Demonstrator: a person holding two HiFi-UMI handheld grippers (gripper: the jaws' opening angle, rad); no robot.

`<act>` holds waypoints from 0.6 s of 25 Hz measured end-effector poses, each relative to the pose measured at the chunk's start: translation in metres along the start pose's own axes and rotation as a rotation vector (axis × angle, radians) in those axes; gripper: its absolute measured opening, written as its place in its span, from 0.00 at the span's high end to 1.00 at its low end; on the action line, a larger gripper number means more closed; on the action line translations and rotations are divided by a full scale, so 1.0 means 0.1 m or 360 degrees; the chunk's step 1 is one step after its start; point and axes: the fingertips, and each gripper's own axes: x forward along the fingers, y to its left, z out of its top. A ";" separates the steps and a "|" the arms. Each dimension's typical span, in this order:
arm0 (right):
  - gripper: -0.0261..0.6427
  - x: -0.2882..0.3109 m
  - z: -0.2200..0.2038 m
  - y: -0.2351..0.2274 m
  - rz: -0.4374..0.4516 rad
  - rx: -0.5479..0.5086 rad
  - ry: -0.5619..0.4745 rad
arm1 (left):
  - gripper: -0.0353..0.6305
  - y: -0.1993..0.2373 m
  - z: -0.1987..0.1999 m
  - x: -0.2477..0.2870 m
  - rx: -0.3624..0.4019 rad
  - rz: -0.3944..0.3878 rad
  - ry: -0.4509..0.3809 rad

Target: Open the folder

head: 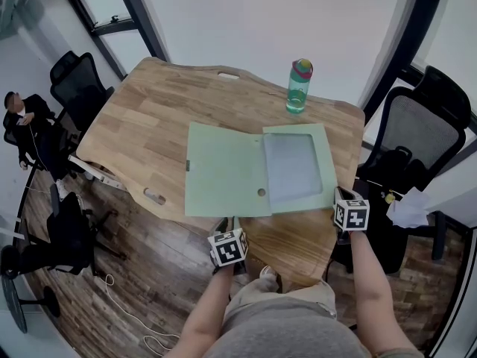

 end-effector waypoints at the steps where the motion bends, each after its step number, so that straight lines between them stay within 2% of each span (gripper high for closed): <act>1: 0.96 -0.05 -0.01 0.03 -0.0003 0.0003 -0.0021 | 0.79 -0.02 0.02 -0.02 0.0006 -0.0018 -0.0011; 6: 0.96 -0.31 0.01 0.25 0.0021 0.0032 -0.0130 | 0.82 -0.10 0.09 -0.16 0.0019 -0.0095 -0.0054; 15: 0.96 -0.81 -0.07 0.83 0.0193 0.0032 -0.0233 | 0.90 -0.32 0.17 -0.51 0.0038 -0.0232 -0.0179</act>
